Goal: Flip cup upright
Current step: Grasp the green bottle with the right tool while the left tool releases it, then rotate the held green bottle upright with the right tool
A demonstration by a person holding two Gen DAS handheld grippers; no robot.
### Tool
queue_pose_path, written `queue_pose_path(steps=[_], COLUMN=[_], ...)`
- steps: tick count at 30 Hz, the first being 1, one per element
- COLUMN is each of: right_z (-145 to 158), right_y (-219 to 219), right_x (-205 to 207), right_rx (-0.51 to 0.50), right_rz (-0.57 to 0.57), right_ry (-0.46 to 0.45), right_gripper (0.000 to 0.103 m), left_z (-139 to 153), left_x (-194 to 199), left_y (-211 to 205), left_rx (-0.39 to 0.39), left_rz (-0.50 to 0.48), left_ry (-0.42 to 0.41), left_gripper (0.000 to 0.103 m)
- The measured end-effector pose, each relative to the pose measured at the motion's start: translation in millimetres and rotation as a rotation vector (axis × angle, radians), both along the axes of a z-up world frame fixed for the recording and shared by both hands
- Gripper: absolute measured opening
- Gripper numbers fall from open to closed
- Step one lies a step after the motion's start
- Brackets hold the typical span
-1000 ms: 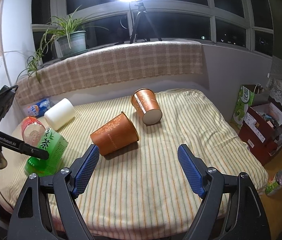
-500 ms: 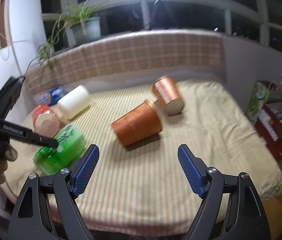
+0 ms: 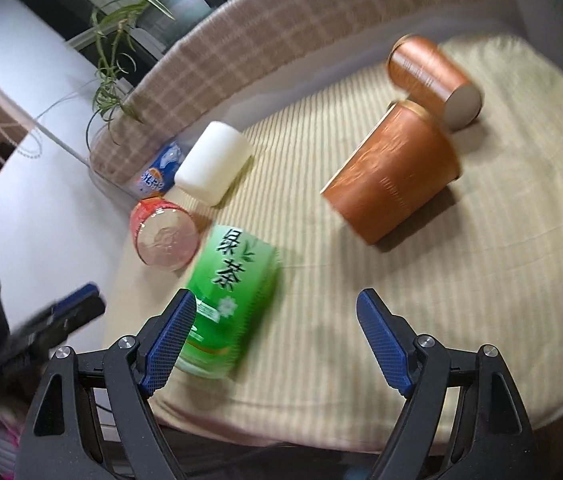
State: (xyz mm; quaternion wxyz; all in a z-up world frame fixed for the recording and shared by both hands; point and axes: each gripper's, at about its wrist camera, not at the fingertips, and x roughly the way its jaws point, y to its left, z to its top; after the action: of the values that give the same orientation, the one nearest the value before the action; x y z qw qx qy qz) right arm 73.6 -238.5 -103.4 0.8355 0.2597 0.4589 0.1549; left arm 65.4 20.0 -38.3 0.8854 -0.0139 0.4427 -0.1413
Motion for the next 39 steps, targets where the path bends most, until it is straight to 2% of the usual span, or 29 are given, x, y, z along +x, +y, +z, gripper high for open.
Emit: queue_pose_path(steps=[3,8,12,21,29,39], right_z=[-6,-14,-25,-28,-32,-37], right_y=[8,24,33,48,61,67], right_x=[12,30,43,58,69,75], right_rx=[0.042,0.050,0.082,0.075,0.064,0.047], right_rz=[0.009,0.044,0.063,0.092,0.100,0.109], right_ry=[0.055,0.126,0.198,0.245,0.276,0.295], right_gripper=[0.082,0.082,0.082,0.082,0.082,0.065], left_z=[-2,-13,-19,-16,-18,-16], left_x=[-14,-29,-41,-51,-51,-51], left_y=[6,17,16,21,32,36], left_rx=[-0.014,-0.038,0.018,-0.007,-0.023,-0.026], left_rz=[0.039,0.077,0.094,0.111,0.132,0.138], left_ry=[-0.024,0.010,-0.027,-0.067,-0.063,-0.078], left_gripper=[0.069,0.069,0.069,0.069,0.069,0.069])
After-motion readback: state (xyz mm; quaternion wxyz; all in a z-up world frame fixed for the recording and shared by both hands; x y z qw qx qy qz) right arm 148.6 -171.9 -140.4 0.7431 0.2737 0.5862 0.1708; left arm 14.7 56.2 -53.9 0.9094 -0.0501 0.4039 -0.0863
